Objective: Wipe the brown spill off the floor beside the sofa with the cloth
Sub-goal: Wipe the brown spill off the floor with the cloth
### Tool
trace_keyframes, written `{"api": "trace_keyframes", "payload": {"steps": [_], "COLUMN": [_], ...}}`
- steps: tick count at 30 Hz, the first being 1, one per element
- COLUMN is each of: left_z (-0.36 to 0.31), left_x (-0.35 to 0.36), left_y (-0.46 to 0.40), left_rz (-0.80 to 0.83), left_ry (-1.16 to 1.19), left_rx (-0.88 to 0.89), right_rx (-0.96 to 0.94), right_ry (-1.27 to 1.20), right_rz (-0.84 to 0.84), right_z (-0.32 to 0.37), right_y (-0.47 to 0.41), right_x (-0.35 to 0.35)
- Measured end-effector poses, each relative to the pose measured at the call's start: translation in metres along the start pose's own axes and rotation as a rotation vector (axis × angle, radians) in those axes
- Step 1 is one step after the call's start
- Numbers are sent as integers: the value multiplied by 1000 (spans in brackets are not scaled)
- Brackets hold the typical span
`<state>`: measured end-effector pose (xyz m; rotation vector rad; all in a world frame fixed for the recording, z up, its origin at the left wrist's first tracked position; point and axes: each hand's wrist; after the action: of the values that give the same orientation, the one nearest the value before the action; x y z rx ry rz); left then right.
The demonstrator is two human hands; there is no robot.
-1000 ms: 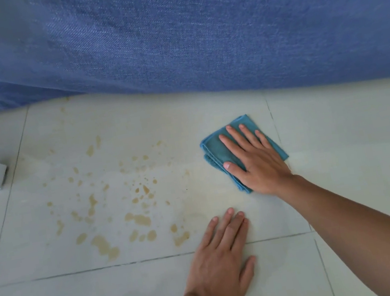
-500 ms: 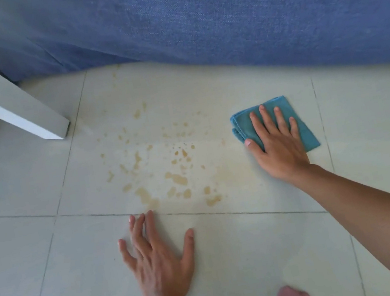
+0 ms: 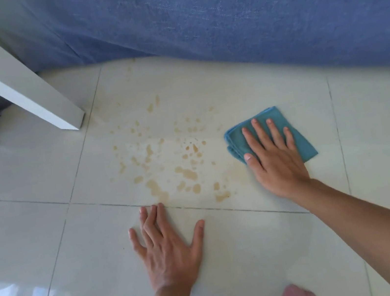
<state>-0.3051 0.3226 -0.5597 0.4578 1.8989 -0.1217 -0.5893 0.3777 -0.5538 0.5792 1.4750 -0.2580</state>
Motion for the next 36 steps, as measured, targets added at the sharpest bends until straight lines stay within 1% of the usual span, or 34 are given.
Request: {"api": "trace_keyframes", "payload": {"steps": [2,4,6,8,10,12,15,17,19,21,24,26,28,30,33,36], "left_z": [-1,-2,-2,-2,-1,2,3,0,0,1,1,1,1,1,0,0], "left_x": [-1,-1,-1,1,2,3,4,4,3,4,5,6,6,5,4,2], "left_y": [1,1,1,2,1,-2,-1,0,0,0,0,0,0,0,0,-1], "left_rz": [2,3,6,-11,-38,-44,-37,-34,-35,-44,-57,-62,-54,-51,-41,-28], "left_ry": [-4,-8,-6,2,27,28,38,40,44,56,70,69,68,69,68,58], "left_rx": [-5,-4,-5,0,11,15,17,16,10,9,17,21,20,17,8,7], "right_rx": [-131,-210,-169,-38,77,121,57,-30,-76,-90,-67,-92,-160,-186,-139,-2], "right_ry": [39,54,48,19,7,-8,-5,10,6,-44,-169,-117,-28,34,46,13], "right_rz": [10,40,38,14,17,43,73,80,81,53,-24,-39,-11,-7,-34,-54], "right_z": [-4,-16,-28,-30,-22,-10,3,9,16,18,5,-8,-16,-17,-16,-13], "right_y": [17,21,12,-8,-34,-55,-48,-25,-1,12,4,-8,-13,-13,-10,-7], "right_x": [2,0,-3,-6,-9,-13,-16,-14,-11,-9,-10,-9,-7,-3,-1,0]}}
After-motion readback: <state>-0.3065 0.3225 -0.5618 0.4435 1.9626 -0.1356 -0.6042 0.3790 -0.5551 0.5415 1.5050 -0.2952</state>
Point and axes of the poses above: each hand's wrist, its own y-axis away from the middle knuckle, its own x-axis out of the palm, z = x × y, and after that the axes turned 9 degrees about y, right-handed
